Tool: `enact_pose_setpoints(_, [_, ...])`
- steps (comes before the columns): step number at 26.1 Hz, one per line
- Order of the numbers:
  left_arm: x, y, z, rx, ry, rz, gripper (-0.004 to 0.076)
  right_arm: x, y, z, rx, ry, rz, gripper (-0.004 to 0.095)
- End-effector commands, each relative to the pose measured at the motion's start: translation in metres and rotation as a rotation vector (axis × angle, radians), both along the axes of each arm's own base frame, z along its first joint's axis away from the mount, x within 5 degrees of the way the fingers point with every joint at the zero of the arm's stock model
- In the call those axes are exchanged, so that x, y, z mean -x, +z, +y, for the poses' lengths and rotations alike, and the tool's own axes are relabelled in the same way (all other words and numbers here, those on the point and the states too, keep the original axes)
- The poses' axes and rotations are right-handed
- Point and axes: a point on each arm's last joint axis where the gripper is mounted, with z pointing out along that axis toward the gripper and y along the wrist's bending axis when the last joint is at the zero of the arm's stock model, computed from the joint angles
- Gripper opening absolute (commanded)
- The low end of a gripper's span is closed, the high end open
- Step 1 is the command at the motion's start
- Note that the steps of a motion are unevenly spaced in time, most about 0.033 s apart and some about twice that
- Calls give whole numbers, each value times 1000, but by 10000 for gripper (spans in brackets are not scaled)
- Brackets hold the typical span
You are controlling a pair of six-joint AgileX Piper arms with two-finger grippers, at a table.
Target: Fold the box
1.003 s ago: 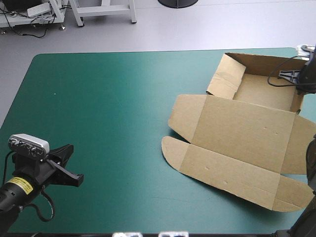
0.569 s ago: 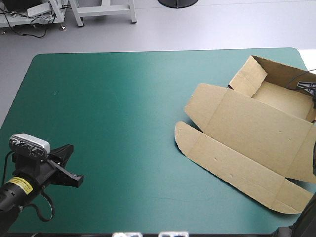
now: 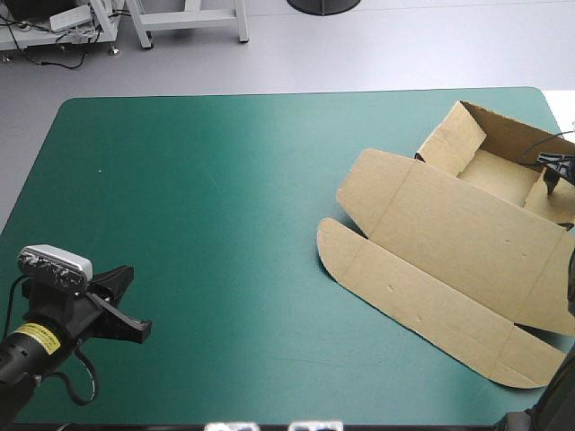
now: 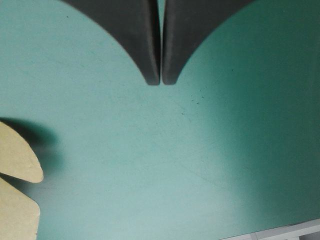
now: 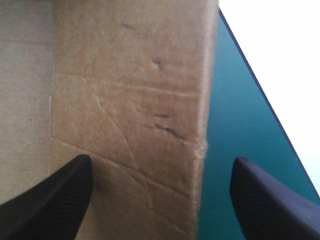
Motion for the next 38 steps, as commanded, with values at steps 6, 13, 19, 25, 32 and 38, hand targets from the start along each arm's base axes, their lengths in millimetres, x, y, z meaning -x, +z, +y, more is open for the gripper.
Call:
enact_pose_setpoints(6, [-1,12,-1,-8,-26,-88,-6,43,104,19,72,41,-236,722])
enact_pose_setpoints(13, [8,20,2,35,-27,-234,-6,99,169,151,-84,464,-494,621])
enact_pose_setpoints(19, [21,-2,6,42,-30,-214,-6,176,172,237,-154,742,-672,599])
enact_pose_setpoints(25, [27,-27,8,68,-32,-213,-6,261,138,262,-273,915,-836,582])
enact_pose_setpoints(32, [36,-42,8,140,-46,-218,-6,322,43,236,-307,942,-866,426])
enact_pose_setpoints(38, [40,-52,7,161,-54,-187,-6,346,3,221,-319,920,-895,-26])
